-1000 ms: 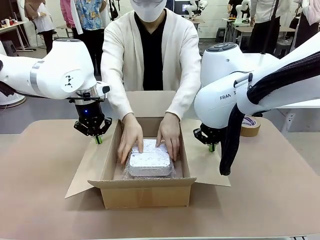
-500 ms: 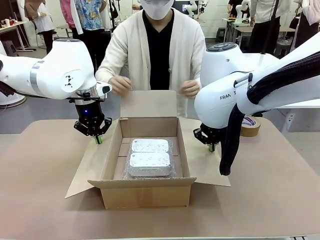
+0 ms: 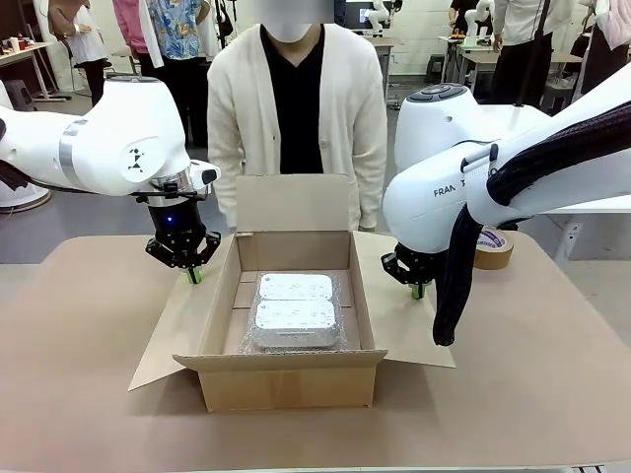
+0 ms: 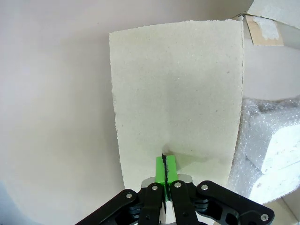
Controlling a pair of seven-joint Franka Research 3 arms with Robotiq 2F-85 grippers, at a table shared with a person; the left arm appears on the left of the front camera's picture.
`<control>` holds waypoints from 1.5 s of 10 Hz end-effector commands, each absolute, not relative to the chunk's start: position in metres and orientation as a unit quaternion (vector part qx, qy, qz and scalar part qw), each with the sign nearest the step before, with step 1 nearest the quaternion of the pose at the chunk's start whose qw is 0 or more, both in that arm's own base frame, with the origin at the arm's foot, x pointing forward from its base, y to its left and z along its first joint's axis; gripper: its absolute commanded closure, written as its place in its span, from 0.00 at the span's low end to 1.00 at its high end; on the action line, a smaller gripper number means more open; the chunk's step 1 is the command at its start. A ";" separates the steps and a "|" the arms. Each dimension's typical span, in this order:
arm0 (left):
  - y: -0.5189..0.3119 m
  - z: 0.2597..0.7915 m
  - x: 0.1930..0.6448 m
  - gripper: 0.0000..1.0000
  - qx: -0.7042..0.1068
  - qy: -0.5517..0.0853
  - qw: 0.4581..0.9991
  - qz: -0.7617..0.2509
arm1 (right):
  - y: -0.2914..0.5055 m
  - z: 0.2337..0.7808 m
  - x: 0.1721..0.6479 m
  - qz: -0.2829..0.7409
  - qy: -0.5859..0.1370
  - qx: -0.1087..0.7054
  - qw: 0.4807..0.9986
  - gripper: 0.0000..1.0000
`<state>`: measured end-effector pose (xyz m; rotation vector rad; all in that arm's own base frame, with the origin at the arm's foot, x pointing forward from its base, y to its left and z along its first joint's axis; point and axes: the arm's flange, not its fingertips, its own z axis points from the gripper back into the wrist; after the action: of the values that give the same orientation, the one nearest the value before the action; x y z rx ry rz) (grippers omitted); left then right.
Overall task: Wrap the clocks to prevent damage.
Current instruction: Once the human has placed the objects inside and stepped back, release both hands from the side flaps of the Package Box.
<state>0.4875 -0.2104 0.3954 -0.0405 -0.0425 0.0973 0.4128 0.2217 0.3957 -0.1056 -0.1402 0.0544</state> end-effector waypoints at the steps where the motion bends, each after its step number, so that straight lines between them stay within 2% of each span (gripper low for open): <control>1: -0.211 0.393 0.488 1.00 -0.018 -0.021 0.999 0.047 | 0.222 0.395 0.413 0.025 -0.070 -0.053 0.996 0.99; 6: -0.207 0.401 0.488 1.00 -0.026 -0.024 0.999 0.017 | 0.223 0.401 0.420 0.056 -0.065 -0.039 0.996 0.99; 7: -0.200 0.418 0.483 1.00 -0.044 -0.012 0.999 -0.030 | 0.220 0.413 0.417 0.093 -0.062 -0.021 0.994 0.99; 8: -0.186 0.457 0.470 1.00 -0.062 -0.030 0.994 -0.080 | 0.207 0.443 0.411 0.127 -0.070 -0.028 0.989 0.99; 9: -0.171 0.499 0.459 1.00 -0.065 -0.074 0.989 -0.108 | 0.193 0.482 0.402 0.140 -0.092 -0.035 0.985 0.99; 11: -0.151 0.557 0.435 1.00 -0.036 -0.090 0.966 -0.240 | 0.162 0.548 0.385 0.213 -0.105 -0.080 0.968 0.99; 13: -0.127 0.579 0.415 1.00 -0.036 -0.099 0.946 -0.308 | 0.133 0.578 0.372 0.264 -0.090 -0.106 0.954 0.99; 15: -0.102 0.587 0.406 1.00 -0.059 -0.108 0.921 -0.369 | 0.107 0.579 0.364 0.327 -0.082 -0.102 0.936 0.99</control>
<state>0.4076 -0.1116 0.5976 -0.0635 -0.2214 -0.7057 0.3617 0.1148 0.5925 -0.2065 -0.1722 0.5926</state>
